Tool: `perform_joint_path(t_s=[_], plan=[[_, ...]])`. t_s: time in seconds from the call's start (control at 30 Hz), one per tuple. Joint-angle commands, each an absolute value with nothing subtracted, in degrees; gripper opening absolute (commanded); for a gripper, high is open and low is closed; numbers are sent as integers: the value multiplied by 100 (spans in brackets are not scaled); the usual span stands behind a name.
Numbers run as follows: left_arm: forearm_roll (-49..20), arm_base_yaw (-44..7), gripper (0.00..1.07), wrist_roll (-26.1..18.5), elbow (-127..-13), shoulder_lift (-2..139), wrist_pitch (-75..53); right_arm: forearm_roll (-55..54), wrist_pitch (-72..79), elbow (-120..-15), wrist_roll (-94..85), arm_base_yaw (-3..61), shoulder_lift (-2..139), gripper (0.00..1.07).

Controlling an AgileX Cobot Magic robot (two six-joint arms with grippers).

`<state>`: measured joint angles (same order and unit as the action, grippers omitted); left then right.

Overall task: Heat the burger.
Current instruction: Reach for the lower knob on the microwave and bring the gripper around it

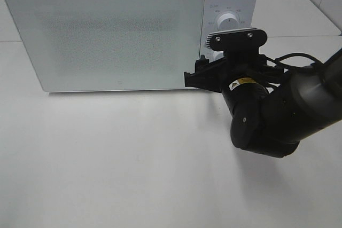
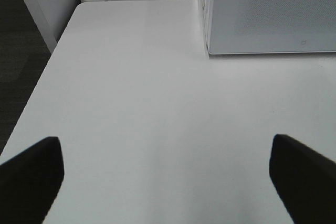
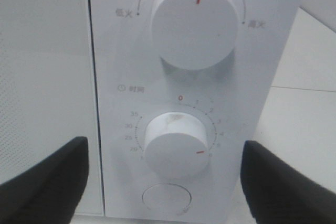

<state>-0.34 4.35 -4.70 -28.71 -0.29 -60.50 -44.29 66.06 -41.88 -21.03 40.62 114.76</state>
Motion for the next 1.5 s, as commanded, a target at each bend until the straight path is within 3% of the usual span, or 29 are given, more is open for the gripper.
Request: perform_joint_path(t_s=[0.03, 1.27, 1.5], plan=[[-86, 453, 100, -447, -2848, -166, -5959, -4320, 6566, -4286, -1960, 3953, 11568, 76], [-80, 453, 100, -447, -2848, -166, -5959, -3999, 6537, -4836, -1971, 3673, 11889, 76], [-80, 453, 100, -447, -2848, -166, -5959, -4011, 6509, -4836, -1982, 3673, 11889, 67]])
